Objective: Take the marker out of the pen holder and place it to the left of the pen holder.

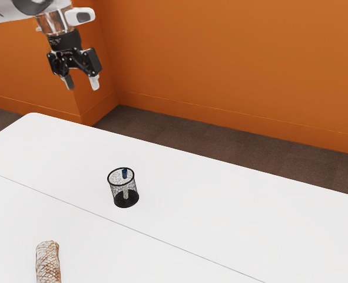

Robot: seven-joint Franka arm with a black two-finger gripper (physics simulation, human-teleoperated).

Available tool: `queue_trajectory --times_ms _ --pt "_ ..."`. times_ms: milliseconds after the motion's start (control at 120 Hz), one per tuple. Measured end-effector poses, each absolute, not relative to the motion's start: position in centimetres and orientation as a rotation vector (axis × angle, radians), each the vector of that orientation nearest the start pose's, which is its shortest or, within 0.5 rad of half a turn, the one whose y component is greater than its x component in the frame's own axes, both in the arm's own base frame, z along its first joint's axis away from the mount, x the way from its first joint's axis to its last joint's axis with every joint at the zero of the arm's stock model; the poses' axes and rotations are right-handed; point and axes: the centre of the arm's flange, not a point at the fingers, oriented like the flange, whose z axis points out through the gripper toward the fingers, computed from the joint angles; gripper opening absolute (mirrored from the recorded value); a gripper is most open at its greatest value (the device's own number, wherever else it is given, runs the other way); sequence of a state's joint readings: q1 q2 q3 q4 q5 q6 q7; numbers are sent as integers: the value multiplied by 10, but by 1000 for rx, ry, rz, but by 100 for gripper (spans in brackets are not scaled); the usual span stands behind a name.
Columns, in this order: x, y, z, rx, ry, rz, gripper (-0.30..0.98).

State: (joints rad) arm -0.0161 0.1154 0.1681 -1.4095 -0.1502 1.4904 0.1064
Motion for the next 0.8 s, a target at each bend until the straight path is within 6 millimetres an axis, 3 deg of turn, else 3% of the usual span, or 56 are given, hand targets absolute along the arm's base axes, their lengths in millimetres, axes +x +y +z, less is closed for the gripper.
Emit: queue_trajectory --times_ms 83,183,250,358,533,733,800 --pt "588 61 606 -3255 -39 91 67" --pt "624 47 522 -3227 -14 274 67" --pt "629 37 469 -3210 2 396 67" --pt "639 18 414 -3193 20 492 66" --pt "645 -9 385 -3193 35 529 66" --pt "645 -14 357 -3174 4 600 63" --pt "642 -8 346 -3162 -25 638 60"
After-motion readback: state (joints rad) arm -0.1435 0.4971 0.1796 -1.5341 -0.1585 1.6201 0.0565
